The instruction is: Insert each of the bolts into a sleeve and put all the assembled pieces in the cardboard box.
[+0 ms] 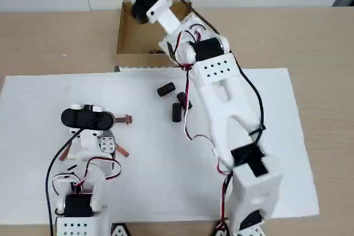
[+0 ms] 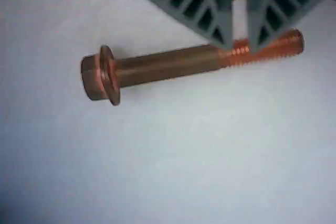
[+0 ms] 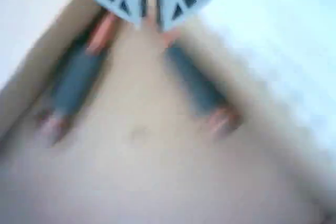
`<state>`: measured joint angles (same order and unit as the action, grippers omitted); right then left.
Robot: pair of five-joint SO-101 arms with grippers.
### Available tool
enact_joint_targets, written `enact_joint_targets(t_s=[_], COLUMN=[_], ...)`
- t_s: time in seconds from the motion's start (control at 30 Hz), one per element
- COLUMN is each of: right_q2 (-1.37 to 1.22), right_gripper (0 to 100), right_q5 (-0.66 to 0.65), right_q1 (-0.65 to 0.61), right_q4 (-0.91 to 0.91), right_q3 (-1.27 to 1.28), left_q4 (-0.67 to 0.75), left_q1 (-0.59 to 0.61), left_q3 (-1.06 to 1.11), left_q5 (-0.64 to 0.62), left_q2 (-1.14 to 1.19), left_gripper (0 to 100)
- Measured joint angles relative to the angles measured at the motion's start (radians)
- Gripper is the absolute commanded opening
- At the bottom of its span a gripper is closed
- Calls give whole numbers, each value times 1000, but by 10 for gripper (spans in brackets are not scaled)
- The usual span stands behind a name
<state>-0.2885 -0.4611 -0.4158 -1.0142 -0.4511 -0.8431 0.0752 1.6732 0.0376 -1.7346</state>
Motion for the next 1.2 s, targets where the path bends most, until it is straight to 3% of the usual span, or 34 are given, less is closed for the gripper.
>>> enact_joint_targets(t_s=[0.33,0.53,0.87,1.07,1.2], right_q2=[80,80,-51,-155,-207], right_gripper=[4,4,7,166,188], right_q5=[9,158,241,247,247], right_q1=[-49,-51,-35,12,29], right_q4=[-413,-554,-598,-568,-549], right_q3=[-3,-5,-8,-8,-8], left_q4=[0,0,0,0,0], left_q1=[0,0,0,0,0], left_q3=[0,0,0,0,0], left_q5=[2,2,2,2,2], left_q2=[0,0,0,0,0], left_gripper=[6,6,6,6,6])
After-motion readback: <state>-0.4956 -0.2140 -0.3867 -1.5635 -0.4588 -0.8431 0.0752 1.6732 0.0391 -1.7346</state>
